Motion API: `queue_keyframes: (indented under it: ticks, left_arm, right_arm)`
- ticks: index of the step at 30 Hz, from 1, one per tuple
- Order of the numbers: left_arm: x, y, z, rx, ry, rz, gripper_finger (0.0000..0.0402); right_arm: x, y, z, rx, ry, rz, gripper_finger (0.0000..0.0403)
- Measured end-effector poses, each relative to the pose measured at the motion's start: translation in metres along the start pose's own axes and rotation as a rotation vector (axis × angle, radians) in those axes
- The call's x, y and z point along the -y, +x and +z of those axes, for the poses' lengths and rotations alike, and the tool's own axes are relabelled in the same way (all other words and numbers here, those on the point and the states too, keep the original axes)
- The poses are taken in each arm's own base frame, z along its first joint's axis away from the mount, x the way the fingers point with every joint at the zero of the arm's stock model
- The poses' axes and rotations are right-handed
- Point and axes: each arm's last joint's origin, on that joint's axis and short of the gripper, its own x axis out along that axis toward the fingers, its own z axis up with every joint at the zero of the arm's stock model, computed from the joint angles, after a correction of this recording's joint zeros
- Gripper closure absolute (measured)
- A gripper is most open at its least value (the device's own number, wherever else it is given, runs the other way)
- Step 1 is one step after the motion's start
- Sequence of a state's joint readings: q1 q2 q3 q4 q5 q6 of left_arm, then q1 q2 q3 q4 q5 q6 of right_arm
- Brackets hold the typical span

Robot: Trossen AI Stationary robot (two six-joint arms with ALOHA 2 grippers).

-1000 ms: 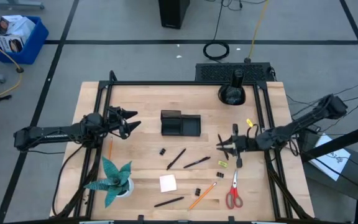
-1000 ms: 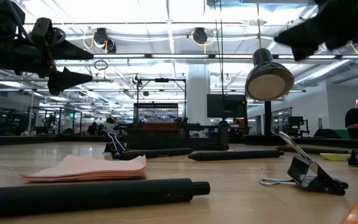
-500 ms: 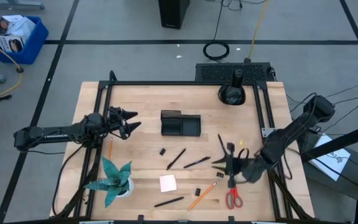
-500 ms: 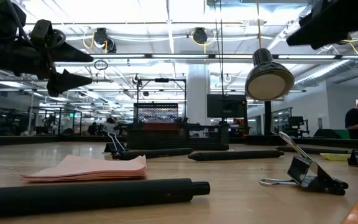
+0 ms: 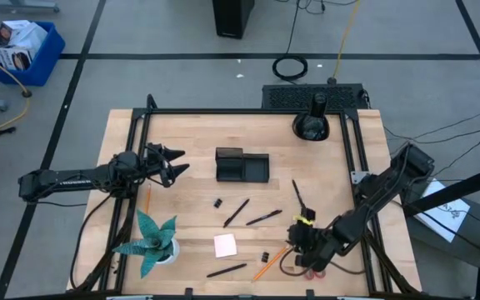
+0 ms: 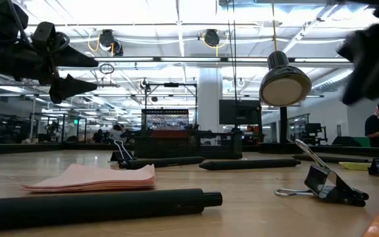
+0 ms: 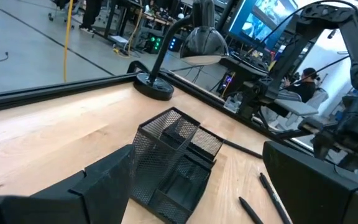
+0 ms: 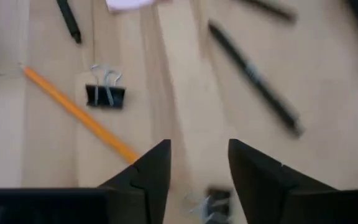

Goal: Pick and place office supplies into organizer
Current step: Put the black binder clip into the black desk organizer

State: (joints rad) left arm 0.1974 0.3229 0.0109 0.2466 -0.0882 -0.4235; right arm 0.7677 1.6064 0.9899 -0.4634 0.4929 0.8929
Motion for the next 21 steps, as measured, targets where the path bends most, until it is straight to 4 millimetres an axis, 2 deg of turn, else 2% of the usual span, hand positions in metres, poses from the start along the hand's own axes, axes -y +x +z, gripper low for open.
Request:
queue_keyframes:
  ticks: [5, 10, 13, 16, 19, 21]
  left_arm:
    - [0.000, 0.000, -0.001, -0.012, 0.005, 0.003, 0.0050]
    - [-0.001, 0.000, -0.003, -0.031, 0.009, 0.012, 0.0050]
    - [-0.002, 0.000, -0.005, -0.049, 0.017, 0.019, 0.0050]
    - [-0.003, 0.000, -0.006, -0.061, 0.020, 0.024, 0.0050]
    - [-0.003, 0.000, -0.006, -0.066, 0.017, 0.026, 0.0050]
    - [-0.003, 0.000, -0.007, -0.076, 0.018, 0.024, 0.0050]
  right_arm:
    - [-0.009, 0.008, -0.002, -0.094, 0.025, 0.034, 0.0245]
    - [-0.015, 0.015, 0.001, -0.279, 0.110, 0.092, 0.0262]
    - [-0.022, 0.007, 0.013, -0.292, 0.061, 0.099, 0.0270]
    - [-0.020, -0.007, 0.024, -0.286, -0.023, -0.001, 0.0277]
    - [-0.021, -0.025, 0.036, -0.251, -0.033, -0.090, 0.0282]
    - [-0.024, -0.026, 0.038, -0.263, -0.029, -0.098, 0.0283]
